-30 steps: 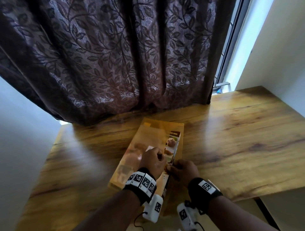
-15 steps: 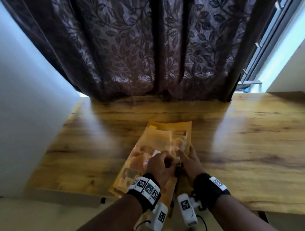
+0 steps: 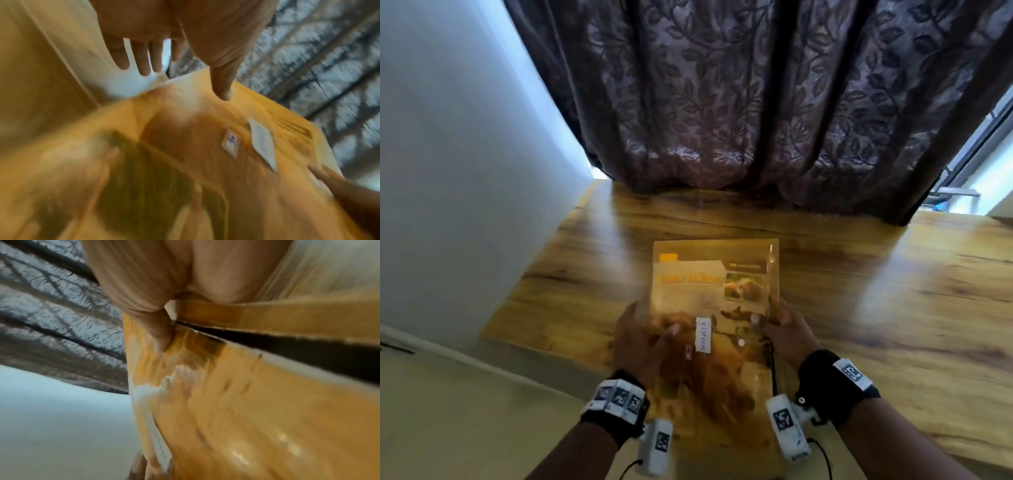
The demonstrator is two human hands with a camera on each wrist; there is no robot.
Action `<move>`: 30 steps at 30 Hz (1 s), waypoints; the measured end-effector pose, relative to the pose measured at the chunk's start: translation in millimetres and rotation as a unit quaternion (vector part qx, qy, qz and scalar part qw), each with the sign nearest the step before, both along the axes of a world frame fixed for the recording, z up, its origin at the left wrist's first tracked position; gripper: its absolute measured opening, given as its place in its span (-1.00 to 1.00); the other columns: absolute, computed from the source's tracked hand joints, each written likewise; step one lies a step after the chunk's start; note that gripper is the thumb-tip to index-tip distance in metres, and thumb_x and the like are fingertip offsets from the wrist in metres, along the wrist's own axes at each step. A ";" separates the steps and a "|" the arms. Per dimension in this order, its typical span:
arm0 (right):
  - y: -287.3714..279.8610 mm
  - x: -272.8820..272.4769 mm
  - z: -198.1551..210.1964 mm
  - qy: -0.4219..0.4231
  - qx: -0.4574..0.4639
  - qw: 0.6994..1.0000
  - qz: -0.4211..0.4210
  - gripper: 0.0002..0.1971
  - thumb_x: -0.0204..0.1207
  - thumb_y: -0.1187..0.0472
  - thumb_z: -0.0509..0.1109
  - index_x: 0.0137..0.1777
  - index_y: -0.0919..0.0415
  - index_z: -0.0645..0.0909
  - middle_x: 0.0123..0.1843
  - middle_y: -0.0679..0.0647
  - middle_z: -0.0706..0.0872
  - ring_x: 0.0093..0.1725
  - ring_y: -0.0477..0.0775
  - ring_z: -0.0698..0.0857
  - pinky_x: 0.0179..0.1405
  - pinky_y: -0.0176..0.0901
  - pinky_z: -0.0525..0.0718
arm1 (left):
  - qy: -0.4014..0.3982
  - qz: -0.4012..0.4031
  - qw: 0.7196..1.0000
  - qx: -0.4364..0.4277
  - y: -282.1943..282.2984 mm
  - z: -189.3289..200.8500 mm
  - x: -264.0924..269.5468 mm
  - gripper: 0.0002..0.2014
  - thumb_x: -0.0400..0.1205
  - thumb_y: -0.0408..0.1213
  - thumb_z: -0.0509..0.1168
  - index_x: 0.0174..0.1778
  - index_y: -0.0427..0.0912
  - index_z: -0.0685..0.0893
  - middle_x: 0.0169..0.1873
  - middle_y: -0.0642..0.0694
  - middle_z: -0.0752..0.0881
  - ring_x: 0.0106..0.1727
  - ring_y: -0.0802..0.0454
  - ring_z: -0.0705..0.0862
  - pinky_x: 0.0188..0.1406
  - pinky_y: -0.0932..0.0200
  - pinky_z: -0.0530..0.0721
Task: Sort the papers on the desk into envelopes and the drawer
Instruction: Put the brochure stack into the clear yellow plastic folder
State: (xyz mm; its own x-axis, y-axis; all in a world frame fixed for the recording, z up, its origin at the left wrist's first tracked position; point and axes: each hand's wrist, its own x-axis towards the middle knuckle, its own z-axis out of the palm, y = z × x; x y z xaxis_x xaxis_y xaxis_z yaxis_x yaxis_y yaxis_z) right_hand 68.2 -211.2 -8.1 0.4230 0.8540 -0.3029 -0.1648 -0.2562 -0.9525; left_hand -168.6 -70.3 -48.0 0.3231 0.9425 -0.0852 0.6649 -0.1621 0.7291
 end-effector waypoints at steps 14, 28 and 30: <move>89.3 -160.9 7.9 -0.055 -0.095 0.965 0.240 -0.60 0.52 -0.07 0.56 0.35 -0.16 0.66 0.16 -0.04 0.85 0.12 0.02 0.83 0.20 0.10 0.78 | -0.419 0.159 0.790 -0.418 -8.5 -15.4 -203.3 -0.61 0.60 -0.23 0.46 0.35 -0.17 0.64 0.22 -0.42 0.73 0.23 -0.47 0.70 0.27 -0.60 0.53; 18.5 -223.9 -101.9 -0.071 -0.326 0.932 0.143 -0.79 0.73 0.18 0.30 0.23 0.21 0.68 -0.05 0.15 0.81 -0.17 0.06 0.74 -0.10 0.03 0.77 | -0.453 0.324 0.750 -0.356 -14.7 -58.1 -321.8 -0.57 0.65 -0.02 0.30 0.39 -0.14 0.62 0.25 -0.35 0.73 0.25 -0.40 0.70 0.24 -0.58 0.54; 13.9 -219.9 -134.4 0.103 -0.343 0.933 0.027 -0.71 0.74 0.28 0.27 0.43 0.25 0.52 0.14 0.24 0.77 -0.02 0.23 0.75 -0.04 0.14 0.75 | -0.459 0.327 0.747 -0.353 -15.5 -53.0 -325.7 -0.53 0.64 -0.03 0.30 0.44 -0.14 0.58 0.28 -0.34 0.71 0.29 -0.40 0.68 0.23 -0.58 0.55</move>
